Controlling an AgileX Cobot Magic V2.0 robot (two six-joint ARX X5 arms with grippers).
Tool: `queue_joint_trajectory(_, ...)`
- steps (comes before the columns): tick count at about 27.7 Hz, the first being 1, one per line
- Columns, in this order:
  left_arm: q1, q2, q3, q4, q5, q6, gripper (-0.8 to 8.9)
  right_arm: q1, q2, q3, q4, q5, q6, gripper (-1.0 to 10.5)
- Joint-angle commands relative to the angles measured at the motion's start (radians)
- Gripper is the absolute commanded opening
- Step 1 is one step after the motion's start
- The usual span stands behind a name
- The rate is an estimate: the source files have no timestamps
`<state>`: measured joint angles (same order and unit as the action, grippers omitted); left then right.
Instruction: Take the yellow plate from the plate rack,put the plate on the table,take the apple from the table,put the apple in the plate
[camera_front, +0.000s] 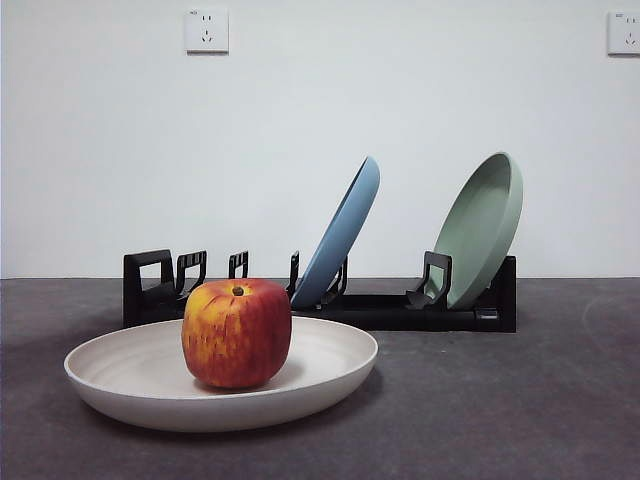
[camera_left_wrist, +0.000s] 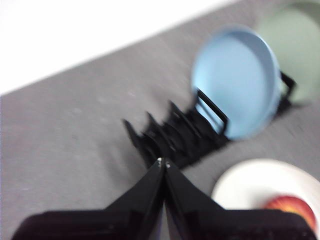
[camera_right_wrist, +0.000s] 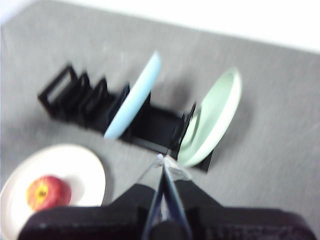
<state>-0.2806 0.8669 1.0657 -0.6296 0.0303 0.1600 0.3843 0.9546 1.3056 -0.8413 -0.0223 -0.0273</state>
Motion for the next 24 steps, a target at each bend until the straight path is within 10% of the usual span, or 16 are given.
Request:
queue_joint_trajectory(1,0.043,-0.070,-0.075,0.063,0.005,-0.064,-0.09,-0.011,-0.084,-0.129,0.076,0.002,-0.004,-0.1)
queue_joint_trajectory(11,0.058,-0.483,-0.527,0.234,0.000,-0.194,-0.09,-0.010,-0.446,-0.698,0.401,0.006,0.135,-0.1)
queue_joint_trajectory(24,0.058,-0.613,-0.601,0.177,-0.003,-0.228,-0.02,-0.010,-0.542,-0.768,0.392,0.107,0.275,0.0)
